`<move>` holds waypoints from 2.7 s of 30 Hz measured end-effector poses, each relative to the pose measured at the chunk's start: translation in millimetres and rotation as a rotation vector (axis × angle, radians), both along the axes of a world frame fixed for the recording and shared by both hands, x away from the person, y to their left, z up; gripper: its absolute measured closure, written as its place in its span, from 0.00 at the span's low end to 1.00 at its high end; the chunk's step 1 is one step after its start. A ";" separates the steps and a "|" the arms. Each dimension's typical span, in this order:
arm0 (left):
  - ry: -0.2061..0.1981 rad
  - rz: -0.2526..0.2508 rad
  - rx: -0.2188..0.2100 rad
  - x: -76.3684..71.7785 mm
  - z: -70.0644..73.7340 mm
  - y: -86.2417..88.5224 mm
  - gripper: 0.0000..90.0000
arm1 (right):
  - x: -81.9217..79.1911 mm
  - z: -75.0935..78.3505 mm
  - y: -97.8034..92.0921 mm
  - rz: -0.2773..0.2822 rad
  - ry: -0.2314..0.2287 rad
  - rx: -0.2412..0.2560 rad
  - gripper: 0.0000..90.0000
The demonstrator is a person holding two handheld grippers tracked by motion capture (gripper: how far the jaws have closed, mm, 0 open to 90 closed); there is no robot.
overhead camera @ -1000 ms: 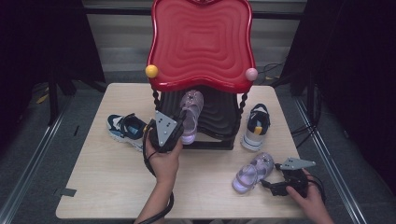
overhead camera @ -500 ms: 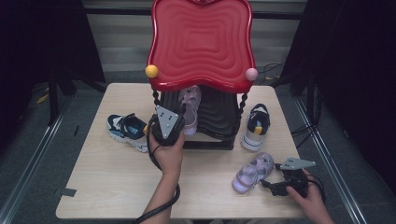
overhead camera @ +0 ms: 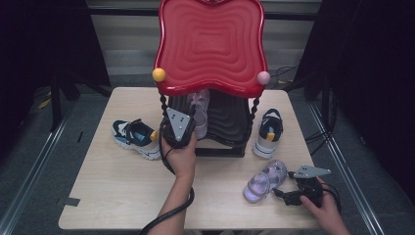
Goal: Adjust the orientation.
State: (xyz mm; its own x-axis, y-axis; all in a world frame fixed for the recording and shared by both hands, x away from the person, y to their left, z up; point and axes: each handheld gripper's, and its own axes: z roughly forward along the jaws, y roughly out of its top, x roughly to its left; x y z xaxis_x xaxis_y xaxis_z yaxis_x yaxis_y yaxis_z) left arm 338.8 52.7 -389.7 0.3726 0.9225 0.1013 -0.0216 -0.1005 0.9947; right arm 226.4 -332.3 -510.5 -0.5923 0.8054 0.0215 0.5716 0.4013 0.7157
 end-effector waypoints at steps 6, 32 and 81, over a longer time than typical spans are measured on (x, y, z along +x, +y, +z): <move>-0.014 0.025 -0.011 7.8 -1.3 -4.5 0.91 | 0.0 0.0 0.0 0.001 -0.001 0.000 0.10; -0.006 0.070 -0.034 28.6 -21.6 -13.6 0.87 | 0.1 0.0 0.0 0.000 -0.002 -0.001 0.10; 0.193 -0.157 0.010 -17.6 -14.5 26.2 0.42 | 0.0 0.0 0.0 0.000 -0.001 0.000 0.10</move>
